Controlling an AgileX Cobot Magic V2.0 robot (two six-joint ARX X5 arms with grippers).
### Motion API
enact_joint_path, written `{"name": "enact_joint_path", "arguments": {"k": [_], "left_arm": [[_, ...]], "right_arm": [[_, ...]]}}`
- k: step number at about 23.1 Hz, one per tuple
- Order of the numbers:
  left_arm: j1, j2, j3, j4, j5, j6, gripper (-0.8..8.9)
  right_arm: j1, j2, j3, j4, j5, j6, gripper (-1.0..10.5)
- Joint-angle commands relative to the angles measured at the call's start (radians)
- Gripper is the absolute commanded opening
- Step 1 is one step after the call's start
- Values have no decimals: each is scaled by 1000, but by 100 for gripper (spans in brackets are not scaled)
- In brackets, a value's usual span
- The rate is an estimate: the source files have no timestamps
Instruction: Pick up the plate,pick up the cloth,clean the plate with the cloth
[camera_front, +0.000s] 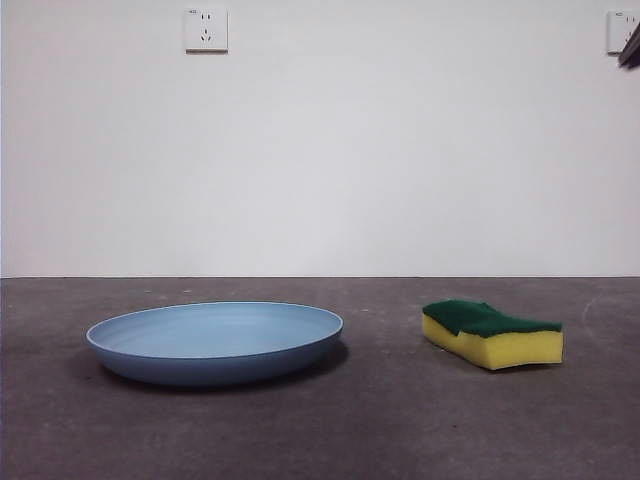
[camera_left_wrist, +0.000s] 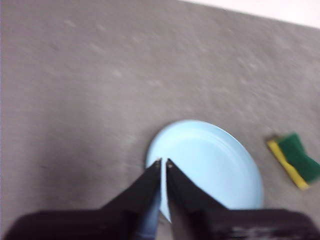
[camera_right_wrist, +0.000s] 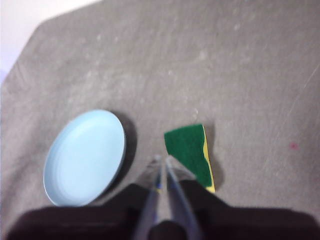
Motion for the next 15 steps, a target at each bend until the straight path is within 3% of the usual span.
{"name": "enact_joint_path", "arguments": {"k": [1, 2, 4, 6, 12, 15], "left_arm": [[1, 39, 2, 24, 84, 19, 292], [1, 55, 2, 39, 90, 14, 380], [1, 84, 2, 63, 89, -21, 464], [1, 116, 2, 77, 101, -38, 468], [-67, 305, 35, 72, 112, 42, 461], [-136, 449, 111, 22, -6, 105, 393]], "right_arm": [[6, 18, 3, 1, -1, -24, 327], [6, 25, 3, 1, 0, -24, 419], [6, 33, 3, 0, 3, -24, 533], [6, 35, 3, -5, 3, -24, 536], [9, 35, 3, -11, 2, -23, 536], [9, 35, 3, -32, 2, -20, 536]]}}
